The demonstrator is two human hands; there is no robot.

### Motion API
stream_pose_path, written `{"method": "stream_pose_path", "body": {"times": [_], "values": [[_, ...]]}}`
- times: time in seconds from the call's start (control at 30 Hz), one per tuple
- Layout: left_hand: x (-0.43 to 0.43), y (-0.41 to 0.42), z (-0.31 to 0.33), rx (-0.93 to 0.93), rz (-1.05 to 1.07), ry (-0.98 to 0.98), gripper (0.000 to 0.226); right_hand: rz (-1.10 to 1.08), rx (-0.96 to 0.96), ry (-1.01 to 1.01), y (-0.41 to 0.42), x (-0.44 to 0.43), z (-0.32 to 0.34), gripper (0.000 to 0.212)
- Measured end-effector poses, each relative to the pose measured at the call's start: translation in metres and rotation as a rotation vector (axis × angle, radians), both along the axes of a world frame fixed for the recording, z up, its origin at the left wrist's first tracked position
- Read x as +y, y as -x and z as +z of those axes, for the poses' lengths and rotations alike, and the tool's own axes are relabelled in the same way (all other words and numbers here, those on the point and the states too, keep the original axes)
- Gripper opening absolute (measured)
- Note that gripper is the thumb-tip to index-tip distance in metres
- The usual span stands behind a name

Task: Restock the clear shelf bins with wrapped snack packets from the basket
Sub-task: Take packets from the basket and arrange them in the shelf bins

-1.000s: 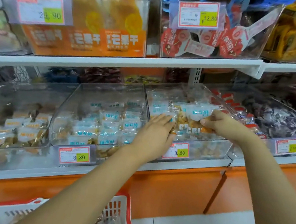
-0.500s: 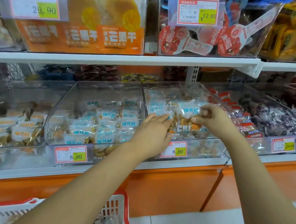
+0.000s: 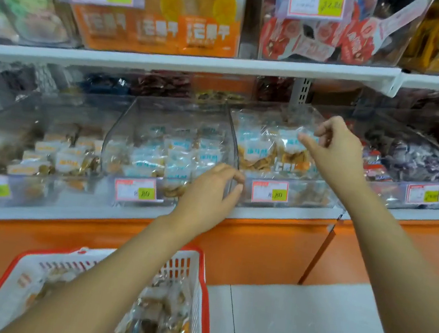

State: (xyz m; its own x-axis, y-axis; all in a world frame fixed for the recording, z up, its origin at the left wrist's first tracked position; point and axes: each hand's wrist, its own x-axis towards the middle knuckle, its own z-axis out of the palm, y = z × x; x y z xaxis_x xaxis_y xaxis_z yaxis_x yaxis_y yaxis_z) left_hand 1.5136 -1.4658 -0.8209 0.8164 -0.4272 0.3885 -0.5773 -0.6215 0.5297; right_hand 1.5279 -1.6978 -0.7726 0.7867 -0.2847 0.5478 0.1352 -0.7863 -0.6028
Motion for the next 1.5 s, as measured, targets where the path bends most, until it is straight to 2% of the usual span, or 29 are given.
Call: {"method": "stream_pose_path", "body": {"times": [0.07,0.2,0.3,0.37,0.4,0.47,0.53,0.6,0.7,0.8,0.87,1.0,1.07,1.17,1.2,1.27,1.33,1.43,1.5], "values": [[0.021,0.013,-0.014,0.055,0.059,0.042,0.021,0.140,0.041,0.159,0.010,0.021,0.001,0.033],[0.078,0.041,-0.059,0.244,0.224,0.012,0.039,0.395,0.356,0.444,0.030,0.078,-0.021,0.043],[0.124,0.062,-0.105,0.422,0.358,0.009,0.041,0.515,0.578,0.601,0.044,0.118,-0.075,0.034],[0.149,0.078,-0.131,0.530,0.426,-0.053,0.037,0.558,0.676,0.597,0.053,0.139,-0.123,0.023],[0.160,0.087,-0.145,0.584,0.453,-0.105,0.034,0.570,0.732,0.575,0.060,0.145,-0.146,0.030],[0.182,0.101,-0.172,0.685,0.486,-0.200,0.021,0.607,0.865,0.609,0.075,0.152,-0.186,0.058],[0.201,0.113,-0.195,0.766,0.491,-0.304,0.005,0.654,0.929,0.685,0.088,0.154,-0.212,0.070],[0.214,0.123,-0.215,0.741,0.471,-0.432,0.024,0.669,0.927,0.723,0.090,0.153,-0.222,0.071],[0.215,0.127,-0.230,0.592,0.517,-0.389,0.059,0.689,0.945,0.736,0.084,0.153,-0.221,0.070],[0.214,0.114,-0.233,0.565,0.539,-0.488,0.075,0.717,0.960,0.735,0.078,0.154,-0.218,0.068],[0.215,0.103,-0.232,0.607,0.516,-0.640,0.065,0.717,0.949,0.757,0.076,0.155,-0.219,0.069],[0.215,0.090,-0.217,0.664,0.412,-0.903,0.025,0.698,0.957,0.715,0.074,0.162,-0.218,0.079],[0.215,0.087,-0.204,0.635,0.353,-0.903,0.017,0.686,0.953,0.640,0.074,0.168,-0.215,0.080],[0.219,0.085,-0.181,0.431,0.303,-0.737,0.018,0.675,0.909,0.346,0.071,0.180,-0.207,0.074],[0.220,0.086,-0.173,0.307,0.291,-0.645,0.019,0.671,0.916,0.192,0.068,0.184,-0.202,0.073],[0.219,0.088,-0.152,0.046,0.254,-0.459,0.029,0.703,1.003,-0.261,0.065,0.192,-0.187,0.071],[0.210,0.091,-0.127,-0.084,0.195,-0.256,0.041,0.837,1.130,-0.680,0.064,0.196,-0.168,0.071],[0.192,0.091,-0.100,-0.214,0.147,-0.125,0.052,1.054,1.219,-0.992,0.063,0.197,-0.143,0.051],[0.180,0.090,-0.089,-0.239,0.168,-0.040,0.053,1.081,1.134,-1.087,0.062,0.196,-0.126,0.033]]}}
